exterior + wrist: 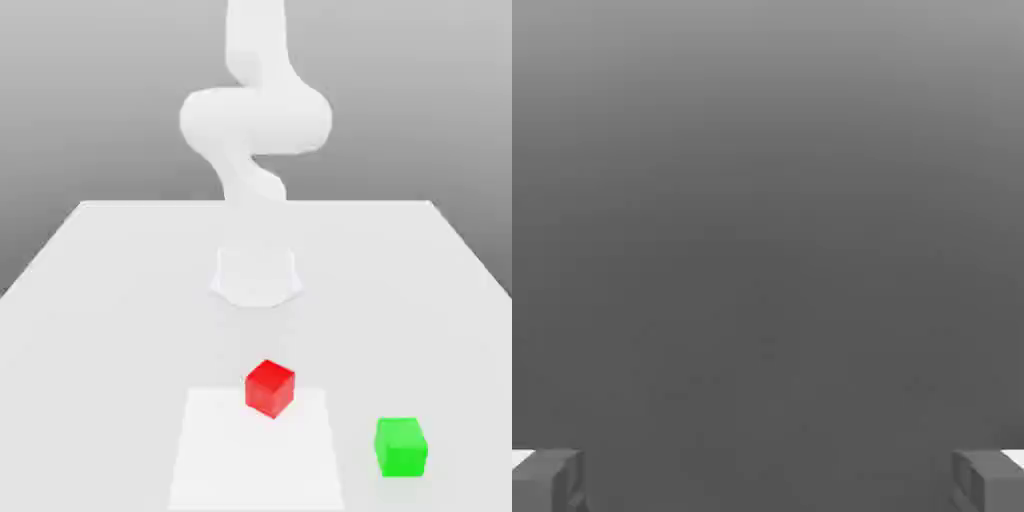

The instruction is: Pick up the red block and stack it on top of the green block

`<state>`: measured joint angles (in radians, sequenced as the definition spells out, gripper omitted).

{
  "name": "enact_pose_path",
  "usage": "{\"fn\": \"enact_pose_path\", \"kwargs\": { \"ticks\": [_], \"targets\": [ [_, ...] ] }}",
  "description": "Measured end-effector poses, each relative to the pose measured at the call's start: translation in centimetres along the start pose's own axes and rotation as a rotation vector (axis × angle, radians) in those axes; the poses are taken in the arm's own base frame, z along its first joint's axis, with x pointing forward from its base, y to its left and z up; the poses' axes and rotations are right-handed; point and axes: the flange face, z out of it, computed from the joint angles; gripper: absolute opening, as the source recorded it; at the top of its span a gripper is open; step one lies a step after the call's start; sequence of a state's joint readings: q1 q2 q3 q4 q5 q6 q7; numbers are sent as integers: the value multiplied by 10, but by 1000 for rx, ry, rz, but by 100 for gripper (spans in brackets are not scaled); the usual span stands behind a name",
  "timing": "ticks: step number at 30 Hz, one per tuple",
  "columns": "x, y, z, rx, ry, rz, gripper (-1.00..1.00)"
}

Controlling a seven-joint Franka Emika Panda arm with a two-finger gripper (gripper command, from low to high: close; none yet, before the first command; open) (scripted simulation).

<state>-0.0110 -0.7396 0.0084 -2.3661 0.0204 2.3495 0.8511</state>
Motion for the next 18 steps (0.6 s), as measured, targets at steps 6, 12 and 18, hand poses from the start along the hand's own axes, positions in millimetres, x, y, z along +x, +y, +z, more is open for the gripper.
{"fn": "enact_pose_path", "kwargs": {
  "ticks": [6, 12, 18],
  "targets": [
    [-47, 49, 139, -174, -138, 182, 0],
    [-125, 128, 243, -390, -236, 356, 0],
    [-222, 235, 317, -640, -288, 520, 0]
  ]
}}
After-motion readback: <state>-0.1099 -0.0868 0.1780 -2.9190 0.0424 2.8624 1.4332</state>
